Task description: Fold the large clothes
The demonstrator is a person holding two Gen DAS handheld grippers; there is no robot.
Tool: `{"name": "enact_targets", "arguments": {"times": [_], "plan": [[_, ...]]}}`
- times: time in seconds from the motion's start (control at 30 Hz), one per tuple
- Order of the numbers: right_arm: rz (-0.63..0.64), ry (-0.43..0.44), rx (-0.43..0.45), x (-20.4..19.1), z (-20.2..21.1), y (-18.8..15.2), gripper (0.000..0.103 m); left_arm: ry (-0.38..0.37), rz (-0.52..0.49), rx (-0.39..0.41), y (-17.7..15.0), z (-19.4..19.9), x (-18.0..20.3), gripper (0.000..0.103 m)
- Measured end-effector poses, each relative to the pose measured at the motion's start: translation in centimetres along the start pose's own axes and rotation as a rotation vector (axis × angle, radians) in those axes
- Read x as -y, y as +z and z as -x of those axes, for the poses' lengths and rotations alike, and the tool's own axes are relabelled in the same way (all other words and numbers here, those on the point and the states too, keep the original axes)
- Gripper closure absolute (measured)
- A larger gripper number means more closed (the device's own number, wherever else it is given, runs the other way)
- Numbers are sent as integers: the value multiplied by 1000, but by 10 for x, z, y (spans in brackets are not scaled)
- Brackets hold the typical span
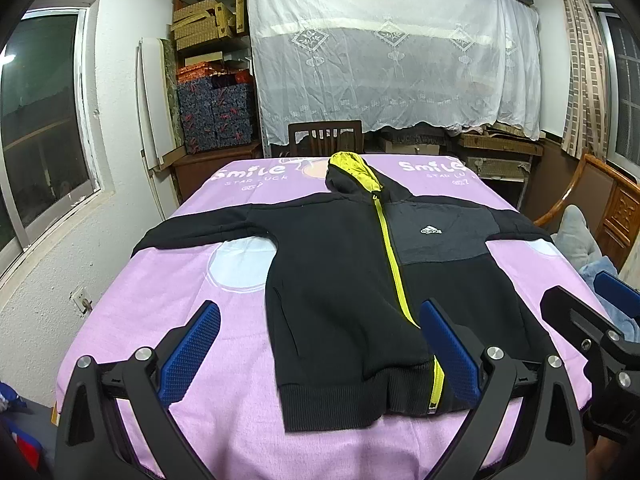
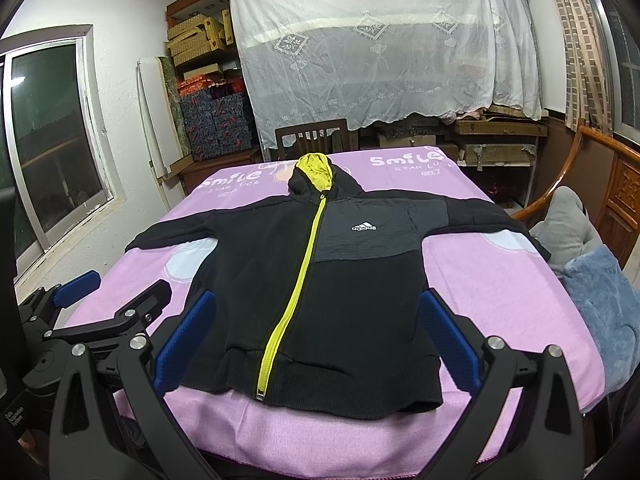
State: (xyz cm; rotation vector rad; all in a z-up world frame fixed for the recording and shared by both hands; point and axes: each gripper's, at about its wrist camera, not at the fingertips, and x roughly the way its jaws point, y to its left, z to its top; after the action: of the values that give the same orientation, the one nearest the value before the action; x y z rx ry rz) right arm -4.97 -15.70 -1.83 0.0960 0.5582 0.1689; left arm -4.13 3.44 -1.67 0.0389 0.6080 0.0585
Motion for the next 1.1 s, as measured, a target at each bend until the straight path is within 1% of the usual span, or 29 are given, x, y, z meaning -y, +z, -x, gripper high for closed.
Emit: {"name": "enact_targets", "arguments": {"times": [0.13, 0.27, 0.53, 0.67, 0.93, 1.1], "plan": [[-10, 5, 4, 2, -1, -2, 4, 0, -1, -2, 0, 0, 0, 3], [8, -11, -21, 6, -5, -1, 4, 0, -2, -10, -1, -1, 0, 3], [16, -15, -40, 9, -8, -1, 4, 2, -2, -28, 0, -4, -1, 3], [7, -11, -34, 11, -13, -3, 4, 0, 2, -50, 0, -8, -4, 3], [-21, -33, -85, 29, -29, -7, 4, 8, 5, -95, 2, -23, -10, 3], [-49, -51, -123, 45, -44, -14, 4, 6, 5, -143, 0, -37, -13, 3]]}}
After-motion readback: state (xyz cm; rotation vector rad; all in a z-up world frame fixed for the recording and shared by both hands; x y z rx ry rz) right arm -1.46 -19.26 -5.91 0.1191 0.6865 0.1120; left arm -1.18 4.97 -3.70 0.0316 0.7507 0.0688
